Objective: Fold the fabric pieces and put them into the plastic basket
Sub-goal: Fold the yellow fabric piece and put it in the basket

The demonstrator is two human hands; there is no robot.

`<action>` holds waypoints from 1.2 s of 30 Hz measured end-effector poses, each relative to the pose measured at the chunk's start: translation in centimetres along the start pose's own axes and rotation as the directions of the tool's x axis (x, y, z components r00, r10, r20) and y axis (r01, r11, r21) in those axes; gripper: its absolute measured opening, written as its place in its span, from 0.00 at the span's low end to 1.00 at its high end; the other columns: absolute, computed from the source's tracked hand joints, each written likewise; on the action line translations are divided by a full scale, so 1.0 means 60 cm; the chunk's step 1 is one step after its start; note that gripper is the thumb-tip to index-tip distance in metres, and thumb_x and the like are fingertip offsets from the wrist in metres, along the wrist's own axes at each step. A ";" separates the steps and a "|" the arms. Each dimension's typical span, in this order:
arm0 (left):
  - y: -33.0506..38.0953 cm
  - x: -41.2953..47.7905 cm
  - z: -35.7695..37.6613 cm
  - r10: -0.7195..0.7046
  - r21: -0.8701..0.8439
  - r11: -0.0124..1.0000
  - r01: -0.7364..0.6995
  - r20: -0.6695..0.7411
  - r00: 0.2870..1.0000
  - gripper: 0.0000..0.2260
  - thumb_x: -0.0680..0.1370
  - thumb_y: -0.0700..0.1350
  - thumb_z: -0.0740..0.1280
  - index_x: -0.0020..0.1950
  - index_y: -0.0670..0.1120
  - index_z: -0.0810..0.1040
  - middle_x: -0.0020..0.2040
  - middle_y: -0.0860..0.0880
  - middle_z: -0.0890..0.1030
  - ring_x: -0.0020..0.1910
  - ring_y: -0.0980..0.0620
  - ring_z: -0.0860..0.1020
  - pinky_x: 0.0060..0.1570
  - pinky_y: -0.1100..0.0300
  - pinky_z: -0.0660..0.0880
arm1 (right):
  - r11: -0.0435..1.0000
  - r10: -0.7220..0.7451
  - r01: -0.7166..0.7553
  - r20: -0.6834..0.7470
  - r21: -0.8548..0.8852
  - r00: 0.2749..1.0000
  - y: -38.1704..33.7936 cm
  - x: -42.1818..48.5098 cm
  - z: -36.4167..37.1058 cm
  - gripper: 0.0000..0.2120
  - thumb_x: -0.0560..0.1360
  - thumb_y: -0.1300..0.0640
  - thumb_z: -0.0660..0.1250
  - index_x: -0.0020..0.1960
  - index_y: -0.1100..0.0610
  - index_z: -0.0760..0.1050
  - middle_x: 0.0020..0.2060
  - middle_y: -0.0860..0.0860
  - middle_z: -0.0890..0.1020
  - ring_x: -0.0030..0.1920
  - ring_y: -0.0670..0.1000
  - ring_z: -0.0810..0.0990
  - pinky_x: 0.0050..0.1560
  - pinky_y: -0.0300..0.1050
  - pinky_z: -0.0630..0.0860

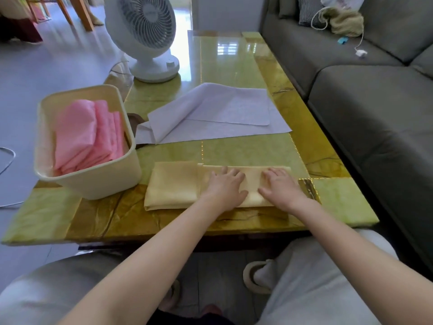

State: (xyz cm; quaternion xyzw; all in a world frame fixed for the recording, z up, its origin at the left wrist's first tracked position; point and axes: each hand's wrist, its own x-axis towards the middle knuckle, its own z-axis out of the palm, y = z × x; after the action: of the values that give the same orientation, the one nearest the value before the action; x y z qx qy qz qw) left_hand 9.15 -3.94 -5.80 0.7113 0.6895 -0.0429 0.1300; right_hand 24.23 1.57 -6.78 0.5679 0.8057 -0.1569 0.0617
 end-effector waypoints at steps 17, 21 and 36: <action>0.021 0.012 0.014 -0.043 0.051 0.998 0.041 0.025 0.999 0.27 0.80 0.58 0.51 0.77 0.51 0.51 0.78 0.50 0.51 0.76 0.41 0.50 0.68 0.37 0.56 | 0.916 0.324 -0.313 -0.001 0.250 0.946 0.044 -0.027 -0.052 0.21 0.70 0.45 0.67 0.57 0.57 0.75 0.51 0.53 0.80 0.52 0.56 0.79 0.48 0.47 0.75; 0.014 0.021 -0.002 -0.108 -0.239 0.964 0.114 0.040 0.993 0.20 0.80 0.47 0.55 0.73 0.52 0.64 0.75 0.50 0.62 0.74 0.42 0.56 0.68 0.38 0.59 | 0.947 0.178 -0.098 -0.246 0.305 0.953 -0.020 -0.046 -0.075 0.18 0.70 0.50 0.66 0.58 0.54 0.74 0.51 0.52 0.81 0.51 0.56 0.80 0.47 0.51 0.79; -0.081 -0.019 -0.028 -0.466 -0.731 0.654 0.193 -0.188 0.865 0.12 0.72 0.45 0.68 0.37 0.49 0.65 0.32 0.54 0.70 0.34 0.52 0.69 0.31 0.59 0.64 | 0.914 -0.278 0.357 -0.340 0.195 0.898 -0.146 -0.075 0.024 0.18 0.73 0.62 0.64 0.62 0.52 0.69 0.52 0.46 0.79 0.56 0.50 0.74 0.57 0.44 0.67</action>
State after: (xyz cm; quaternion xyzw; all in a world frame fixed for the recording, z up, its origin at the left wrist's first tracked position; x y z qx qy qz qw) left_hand 4.10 -4.59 -4.52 0.4654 0.7856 0.3246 0.2467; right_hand 17.47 -5.61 -5.31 0.4482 0.8611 -0.1765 -0.1629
